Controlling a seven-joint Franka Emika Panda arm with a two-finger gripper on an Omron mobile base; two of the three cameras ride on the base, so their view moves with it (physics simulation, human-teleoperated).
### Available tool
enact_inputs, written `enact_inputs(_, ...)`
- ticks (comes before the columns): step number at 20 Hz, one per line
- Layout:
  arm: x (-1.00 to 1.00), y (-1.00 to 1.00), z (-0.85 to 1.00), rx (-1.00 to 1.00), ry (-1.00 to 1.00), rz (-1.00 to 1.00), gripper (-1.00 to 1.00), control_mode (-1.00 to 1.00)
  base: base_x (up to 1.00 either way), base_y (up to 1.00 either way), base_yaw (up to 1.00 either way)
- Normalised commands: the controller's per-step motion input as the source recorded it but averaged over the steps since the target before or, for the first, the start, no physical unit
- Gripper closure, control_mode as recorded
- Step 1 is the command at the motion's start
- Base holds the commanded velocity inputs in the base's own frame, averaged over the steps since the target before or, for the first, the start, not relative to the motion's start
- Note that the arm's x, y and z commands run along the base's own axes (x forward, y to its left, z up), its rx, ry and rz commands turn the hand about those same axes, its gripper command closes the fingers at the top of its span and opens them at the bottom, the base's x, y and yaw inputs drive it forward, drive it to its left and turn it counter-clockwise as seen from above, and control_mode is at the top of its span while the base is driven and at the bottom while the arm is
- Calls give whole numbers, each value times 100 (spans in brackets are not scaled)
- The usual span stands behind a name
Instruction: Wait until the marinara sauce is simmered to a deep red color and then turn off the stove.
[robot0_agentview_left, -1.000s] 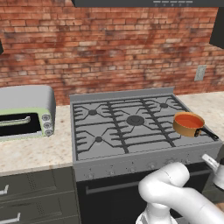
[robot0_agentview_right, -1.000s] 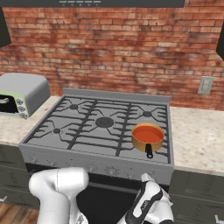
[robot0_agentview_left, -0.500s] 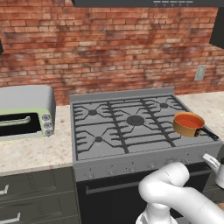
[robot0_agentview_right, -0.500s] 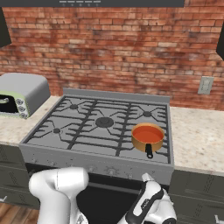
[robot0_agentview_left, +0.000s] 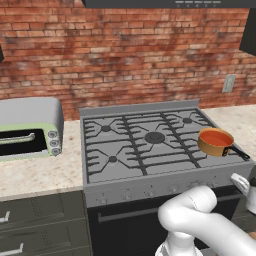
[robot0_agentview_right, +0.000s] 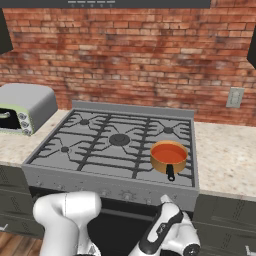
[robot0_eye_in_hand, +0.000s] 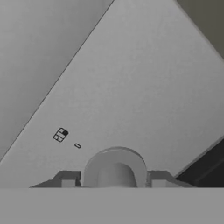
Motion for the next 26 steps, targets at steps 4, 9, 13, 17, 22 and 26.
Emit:
enact_inputs(4, -22, 8, 2, 3, 16, -23, 100, -100, 0, 0, 0)
enact_inputs(9, -28, 4, 0, 6, 12, -24, 100, -100, 0, 0, 0)
enact_inputs(13, -51, 0, 0, 20, 12, -24, 100, -100, 0, 0, 0)
enact_inputs(17, -59, 0, 0, 26, 13, -25, 100, -100, 0, 0, 0)
enact_inputs(22, -57, 0, -3, 28, 14, -23, 100, -100, 0, 0, 0)
enact_inputs(26, -61, 0, -11, 31, 13, -21, 100, -100, 0, 0, 0)
